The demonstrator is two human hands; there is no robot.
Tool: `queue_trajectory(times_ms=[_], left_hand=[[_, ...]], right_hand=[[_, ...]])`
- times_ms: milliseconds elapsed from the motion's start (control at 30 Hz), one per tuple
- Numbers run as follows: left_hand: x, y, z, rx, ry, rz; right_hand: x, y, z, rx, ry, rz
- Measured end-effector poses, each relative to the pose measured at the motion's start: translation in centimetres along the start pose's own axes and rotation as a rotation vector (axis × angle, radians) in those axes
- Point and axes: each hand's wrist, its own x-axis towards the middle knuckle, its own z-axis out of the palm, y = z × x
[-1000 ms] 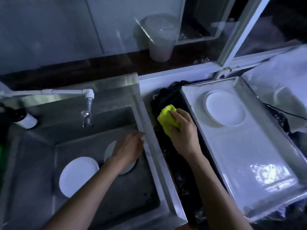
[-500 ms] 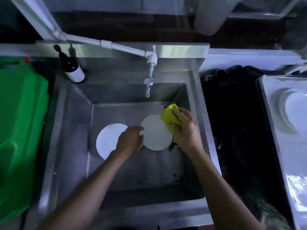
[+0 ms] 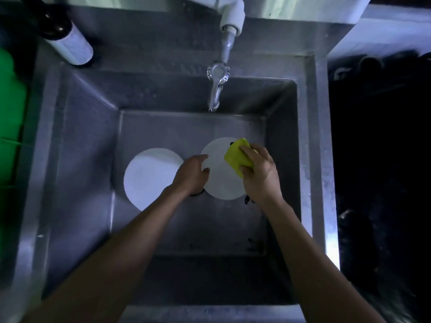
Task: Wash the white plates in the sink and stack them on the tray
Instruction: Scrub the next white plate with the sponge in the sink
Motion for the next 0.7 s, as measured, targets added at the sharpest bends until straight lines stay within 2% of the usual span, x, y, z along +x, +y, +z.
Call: queue_trajectory(times_ms=[200,400,700], left_hand=[[4.0,-0.7,2.1,-0.05,-0.001,-0.04],[5.6,-1.6,3.6,0.016,-0.044,-0.037],[7.3,-2.1,4.7,-0.038,0.005,-0.128]], right_hand=[[1.7,2.6,1.5,-0.012,-0.039,0.02],[2.1,3.7,2.3,0.01,-0.041,0.039],[1.8,4.7,3.0,0.012,-0.052,0.058]])
